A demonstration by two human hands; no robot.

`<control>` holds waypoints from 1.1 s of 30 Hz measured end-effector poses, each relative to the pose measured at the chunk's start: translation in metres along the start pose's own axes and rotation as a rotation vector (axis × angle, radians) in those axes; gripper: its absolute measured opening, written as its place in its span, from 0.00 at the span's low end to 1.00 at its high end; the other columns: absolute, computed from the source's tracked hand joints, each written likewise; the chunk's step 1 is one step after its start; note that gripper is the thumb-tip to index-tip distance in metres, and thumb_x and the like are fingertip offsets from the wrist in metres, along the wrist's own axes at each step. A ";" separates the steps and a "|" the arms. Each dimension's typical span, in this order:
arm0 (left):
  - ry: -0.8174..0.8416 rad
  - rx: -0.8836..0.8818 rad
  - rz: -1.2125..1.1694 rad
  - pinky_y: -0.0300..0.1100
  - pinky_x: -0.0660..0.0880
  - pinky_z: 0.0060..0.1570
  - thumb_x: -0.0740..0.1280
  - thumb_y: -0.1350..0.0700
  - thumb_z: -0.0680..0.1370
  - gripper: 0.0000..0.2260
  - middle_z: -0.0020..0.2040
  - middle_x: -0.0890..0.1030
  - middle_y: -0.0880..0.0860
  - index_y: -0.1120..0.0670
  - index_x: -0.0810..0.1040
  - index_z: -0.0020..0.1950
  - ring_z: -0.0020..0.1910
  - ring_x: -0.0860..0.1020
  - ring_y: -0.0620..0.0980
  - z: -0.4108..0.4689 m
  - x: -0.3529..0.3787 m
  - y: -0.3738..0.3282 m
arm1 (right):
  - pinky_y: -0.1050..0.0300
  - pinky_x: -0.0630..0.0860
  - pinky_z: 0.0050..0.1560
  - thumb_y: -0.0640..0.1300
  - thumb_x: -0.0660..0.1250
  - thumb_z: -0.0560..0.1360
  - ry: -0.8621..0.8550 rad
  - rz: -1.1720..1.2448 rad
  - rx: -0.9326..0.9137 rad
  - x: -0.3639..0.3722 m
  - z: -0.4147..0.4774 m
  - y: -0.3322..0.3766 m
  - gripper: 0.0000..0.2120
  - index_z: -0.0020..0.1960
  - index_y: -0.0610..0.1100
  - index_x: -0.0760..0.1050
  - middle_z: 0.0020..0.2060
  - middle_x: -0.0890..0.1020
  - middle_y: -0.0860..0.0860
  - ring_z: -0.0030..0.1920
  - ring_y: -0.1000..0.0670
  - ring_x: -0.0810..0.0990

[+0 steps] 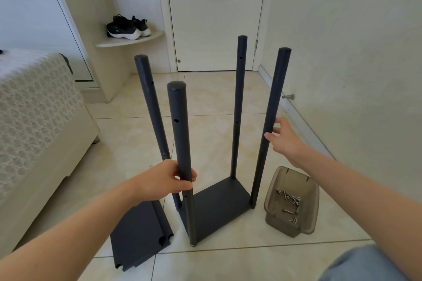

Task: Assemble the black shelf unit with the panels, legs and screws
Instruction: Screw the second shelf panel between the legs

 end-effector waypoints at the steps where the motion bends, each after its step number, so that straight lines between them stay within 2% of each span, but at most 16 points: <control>1: -0.011 0.003 0.008 0.31 0.75 0.53 0.68 0.57 0.80 0.09 0.57 0.81 0.44 0.51 0.79 0.60 0.56 0.80 0.42 0.001 -0.001 0.001 | 0.45 0.72 0.64 0.36 0.61 0.81 -0.015 -0.006 -0.021 0.002 -0.001 0.001 0.23 0.72 0.48 0.59 0.68 0.72 0.46 0.62 0.47 0.73; 5: -0.094 -0.003 0.014 0.39 0.76 0.60 0.68 0.59 0.80 0.07 0.56 0.81 0.47 0.51 0.79 0.57 0.56 0.79 0.44 0.006 -0.005 0.007 | 0.48 0.73 0.61 0.36 0.60 0.81 -0.035 -0.063 -0.076 0.005 -0.009 0.002 0.23 0.73 0.47 0.57 0.64 0.74 0.44 0.63 0.43 0.75; 8: -0.225 -0.020 -0.010 0.41 0.75 0.59 0.69 0.60 0.79 0.08 0.54 0.82 0.47 0.52 0.78 0.56 0.56 0.79 0.45 0.010 -0.013 0.014 | 0.48 0.74 0.59 0.36 0.60 0.81 -0.045 -0.110 -0.120 0.007 -0.016 0.001 0.24 0.73 0.46 0.56 0.64 0.74 0.44 0.63 0.42 0.75; 12: -0.359 -0.061 -0.070 0.45 0.76 0.61 0.69 0.63 0.78 0.09 0.52 0.82 0.47 0.53 0.78 0.56 0.55 0.80 0.46 0.013 -0.025 0.024 | 0.53 0.74 0.53 0.37 0.61 0.81 -0.035 -0.120 -0.163 0.012 -0.024 -0.002 0.23 0.72 0.48 0.57 0.61 0.75 0.47 0.56 0.47 0.76; 14: -0.387 -0.074 -0.086 0.44 0.75 0.60 0.68 0.64 0.79 0.09 0.52 0.82 0.48 0.53 0.77 0.56 0.55 0.80 0.48 0.013 -0.030 0.028 | 0.50 0.75 0.56 0.38 0.62 0.81 -0.008 -0.132 -0.187 0.016 -0.027 -0.003 0.22 0.70 0.50 0.58 0.59 0.75 0.49 0.54 0.50 0.74; 19: -0.400 -0.067 -0.089 0.45 0.75 0.60 0.68 0.64 0.78 0.09 0.53 0.82 0.50 0.54 0.78 0.56 0.54 0.79 0.47 0.011 -0.036 0.033 | 0.43 0.75 0.62 0.39 0.62 0.81 0.025 -0.092 -0.183 0.017 -0.027 -0.004 0.21 0.70 0.52 0.58 0.58 0.73 0.52 0.57 0.50 0.74; 21: -0.397 -0.056 -0.083 0.42 0.74 0.57 0.69 0.64 0.78 0.09 0.52 0.82 0.49 0.53 0.78 0.55 0.54 0.79 0.45 0.012 -0.035 0.033 | 0.43 0.77 0.60 0.39 0.62 0.81 0.002 -0.076 -0.146 0.012 -0.025 -0.006 0.21 0.70 0.51 0.59 0.57 0.74 0.50 0.56 0.48 0.75; 24: -0.394 -0.049 -0.075 0.40 0.72 0.55 0.69 0.63 0.79 0.09 0.52 0.82 0.48 0.53 0.79 0.57 0.53 0.79 0.43 0.012 -0.034 0.034 | 0.48 0.79 0.51 0.41 0.62 0.81 -0.029 -0.056 -0.064 0.006 -0.021 -0.010 0.18 0.68 0.45 0.63 0.57 0.76 0.46 0.54 0.45 0.77; 26: -0.384 -0.056 -0.078 0.40 0.73 0.55 0.69 0.62 0.79 0.08 0.53 0.82 0.48 0.53 0.79 0.57 0.53 0.79 0.44 0.012 -0.035 0.035 | 0.50 0.79 0.50 0.42 0.63 0.80 -0.037 -0.042 -0.017 0.004 -0.020 -0.012 0.17 0.67 0.43 0.65 0.56 0.77 0.45 0.56 0.43 0.78; 30: -0.349 -0.087 -0.105 0.43 0.79 0.54 0.68 0.60 0.80 0.09 0.53 0.82 0.49 0.52 0.78 0.59 0.54 0.80 0.50 0.013 -0.035 0.038 | 0.48 0.79 0.54 0.46 0.65 0.80 -0.040 -0.095 0.053 0.004 -0.021 -0.016 0.21 0.70 0.41 0.66 0.61 0.76 0.43 0.55 0.43 0.78; 33: -0.297 -0.106 -0.086 0.43 0.79 0.54 0.67 0.57 0.80 0.10 0.53 0.81 0.45 0.52 0.77 0.61 0.55 0.80 0.47 0.010 -0.037 0.043 | 0.50 0.78 0.53 0.48 0.65 0.80 0.000 -0.155 0.160 0.006 -0.027 -0.022 0.26 0.73 0.38 0.63 0.66 0.73 0.41 0.57 0.43 0.77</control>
Point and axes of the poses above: each hand's wrist, its own z-axis towards the middle knuckle, its own x-axis out of the palm, y = z × x, the point moved 1 cm from there along z, towards the middle knuckle
